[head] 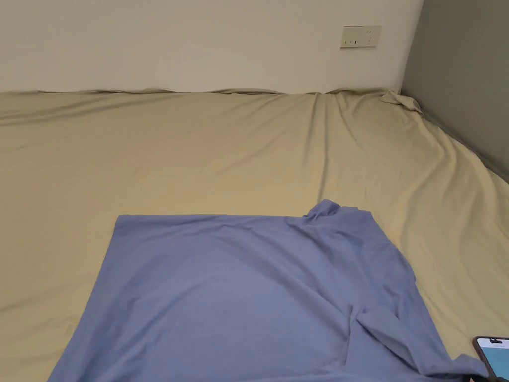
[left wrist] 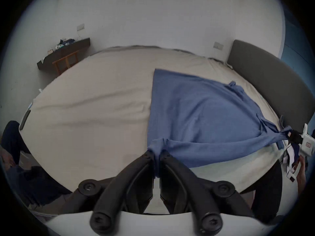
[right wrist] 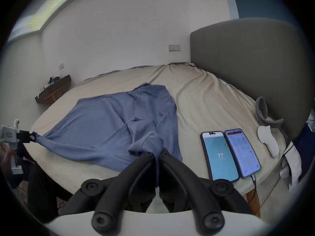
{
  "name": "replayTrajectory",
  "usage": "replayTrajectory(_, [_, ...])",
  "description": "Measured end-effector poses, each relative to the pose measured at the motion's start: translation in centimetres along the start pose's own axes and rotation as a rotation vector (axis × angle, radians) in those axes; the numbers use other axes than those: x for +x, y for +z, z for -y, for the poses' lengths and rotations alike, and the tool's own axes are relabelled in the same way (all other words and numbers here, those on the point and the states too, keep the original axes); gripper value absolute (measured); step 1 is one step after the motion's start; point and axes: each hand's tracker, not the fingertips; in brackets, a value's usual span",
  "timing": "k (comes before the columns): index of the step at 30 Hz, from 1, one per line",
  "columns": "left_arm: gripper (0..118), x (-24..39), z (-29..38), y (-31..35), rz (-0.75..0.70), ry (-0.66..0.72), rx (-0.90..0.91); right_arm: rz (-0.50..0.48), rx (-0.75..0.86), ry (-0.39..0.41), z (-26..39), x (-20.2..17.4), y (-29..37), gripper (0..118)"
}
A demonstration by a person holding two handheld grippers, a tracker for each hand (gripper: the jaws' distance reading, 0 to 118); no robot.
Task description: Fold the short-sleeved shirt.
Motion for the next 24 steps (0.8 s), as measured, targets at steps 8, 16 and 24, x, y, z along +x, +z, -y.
replayTrajectory(8, [77,1.3,-0.9,5.4,-0.042,0.038,0.038,0.059,-0.074,0.05,-1.5,-2.4,2.8,105])
replayTrajectory(16, [0,3.9,3.3,9.5,-0.095,-0.076,0.048,0.058,-0.059,0.101,1.3,-6.7,6.6,2])
replayTrajectory(24, [42,2.3,2.0,3.6,-0.026,0.013,-0.014,-0.011,-0.082,0.076,0.1,-6.7,5.2,2])
